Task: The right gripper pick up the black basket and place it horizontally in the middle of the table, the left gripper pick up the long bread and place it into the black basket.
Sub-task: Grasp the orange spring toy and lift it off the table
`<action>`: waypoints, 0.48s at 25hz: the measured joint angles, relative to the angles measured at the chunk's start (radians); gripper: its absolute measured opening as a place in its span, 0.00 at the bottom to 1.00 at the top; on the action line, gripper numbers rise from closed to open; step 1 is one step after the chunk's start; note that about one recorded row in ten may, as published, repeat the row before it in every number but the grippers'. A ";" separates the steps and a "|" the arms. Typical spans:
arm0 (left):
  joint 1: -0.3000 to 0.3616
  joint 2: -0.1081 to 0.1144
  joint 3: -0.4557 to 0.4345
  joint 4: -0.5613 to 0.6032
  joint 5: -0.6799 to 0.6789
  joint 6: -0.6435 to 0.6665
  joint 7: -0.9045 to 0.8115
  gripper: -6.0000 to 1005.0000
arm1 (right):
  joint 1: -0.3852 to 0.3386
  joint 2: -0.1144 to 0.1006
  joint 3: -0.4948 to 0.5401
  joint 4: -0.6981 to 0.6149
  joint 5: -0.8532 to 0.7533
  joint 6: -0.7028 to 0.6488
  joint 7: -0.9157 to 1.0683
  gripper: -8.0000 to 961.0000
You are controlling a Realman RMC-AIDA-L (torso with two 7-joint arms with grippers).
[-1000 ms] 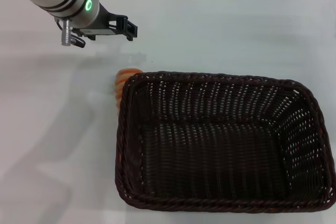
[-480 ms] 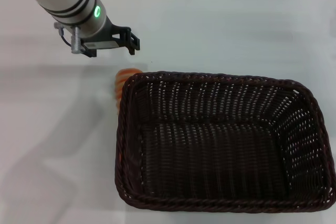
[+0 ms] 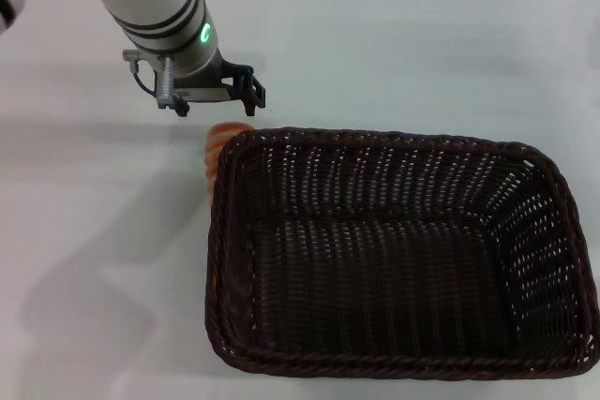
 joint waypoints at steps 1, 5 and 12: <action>-0.009 0.000 0.001 0.013 0.000 0.000 0.000 0.87 | 0.000 0.000 0.000 0.000 -0.001 0.000 0.002 0.39; -0.023 0.000 0.001 0.041 -0.002 -0.001 0.000 0.87 | -0.001 0.000 -0.001 0.003 -0.017 0.000 0.021 0.39; -0.020 0.001 -0.013 0.058 -0.019 0.002 -0.013 0.87 | 0.004 0.000 -0.001 0.005 -0.024 0.001 0.025 0.39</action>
